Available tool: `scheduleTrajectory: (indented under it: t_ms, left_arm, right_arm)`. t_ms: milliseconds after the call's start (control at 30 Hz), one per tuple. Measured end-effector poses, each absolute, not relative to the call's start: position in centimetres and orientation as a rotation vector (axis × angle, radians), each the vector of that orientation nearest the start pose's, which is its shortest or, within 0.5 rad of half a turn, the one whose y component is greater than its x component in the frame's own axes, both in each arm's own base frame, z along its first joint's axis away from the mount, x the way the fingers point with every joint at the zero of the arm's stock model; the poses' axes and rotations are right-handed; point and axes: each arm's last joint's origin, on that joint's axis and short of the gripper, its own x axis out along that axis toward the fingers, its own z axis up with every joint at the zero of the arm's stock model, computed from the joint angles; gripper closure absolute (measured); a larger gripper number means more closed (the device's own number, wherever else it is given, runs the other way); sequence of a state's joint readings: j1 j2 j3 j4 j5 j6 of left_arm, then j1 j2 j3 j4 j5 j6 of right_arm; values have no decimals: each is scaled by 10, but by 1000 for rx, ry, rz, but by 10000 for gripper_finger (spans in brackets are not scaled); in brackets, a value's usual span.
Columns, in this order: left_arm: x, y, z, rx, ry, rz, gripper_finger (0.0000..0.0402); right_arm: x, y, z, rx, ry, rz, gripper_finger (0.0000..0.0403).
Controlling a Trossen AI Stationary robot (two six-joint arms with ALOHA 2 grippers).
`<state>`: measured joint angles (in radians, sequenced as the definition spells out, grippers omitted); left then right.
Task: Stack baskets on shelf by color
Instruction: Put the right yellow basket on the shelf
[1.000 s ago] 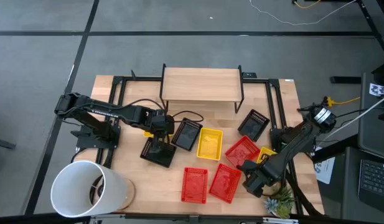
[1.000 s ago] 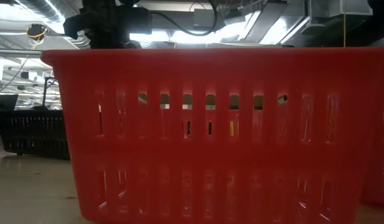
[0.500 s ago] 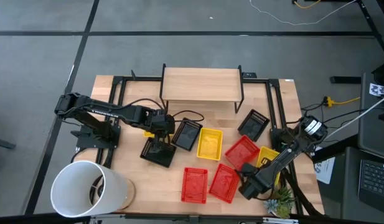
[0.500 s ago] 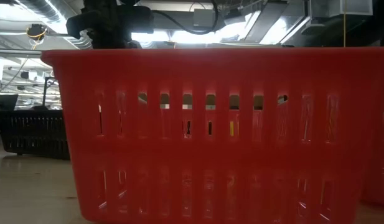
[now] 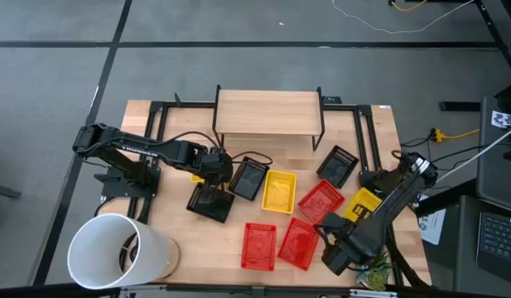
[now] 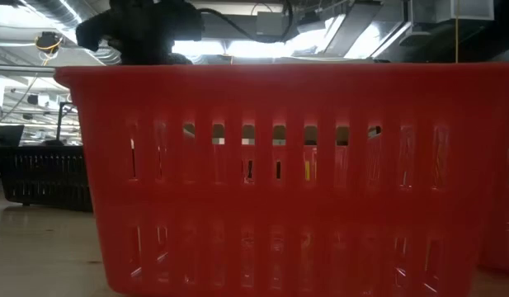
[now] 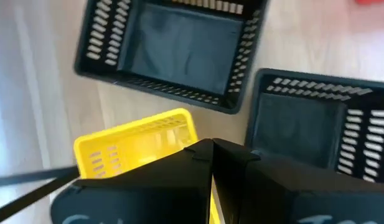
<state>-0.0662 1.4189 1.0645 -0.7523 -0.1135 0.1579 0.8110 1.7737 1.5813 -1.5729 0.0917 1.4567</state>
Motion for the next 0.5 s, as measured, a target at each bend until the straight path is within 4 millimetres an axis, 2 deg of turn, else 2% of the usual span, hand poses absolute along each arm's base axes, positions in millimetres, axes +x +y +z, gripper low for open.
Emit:
scheduleTrajectory:
  t_ms: [133,267,367,500]
  left_arm:
    - [264,-15,248,241,1176,-94,401]
    - [254,-15,241,247,1220,-122,401]
    - [245,-14,237,242,1226,-125,401]
    - [228,-12,231,223,1215,-108,401]
  right_arm:
    - [227,206,304,211,1203,-647,402]
    - [244,185,315,2,1028,-644,403]
    - [261,161,319,-131,969,-697,403]
    - [288,122,319,-272,1044,-681,403]
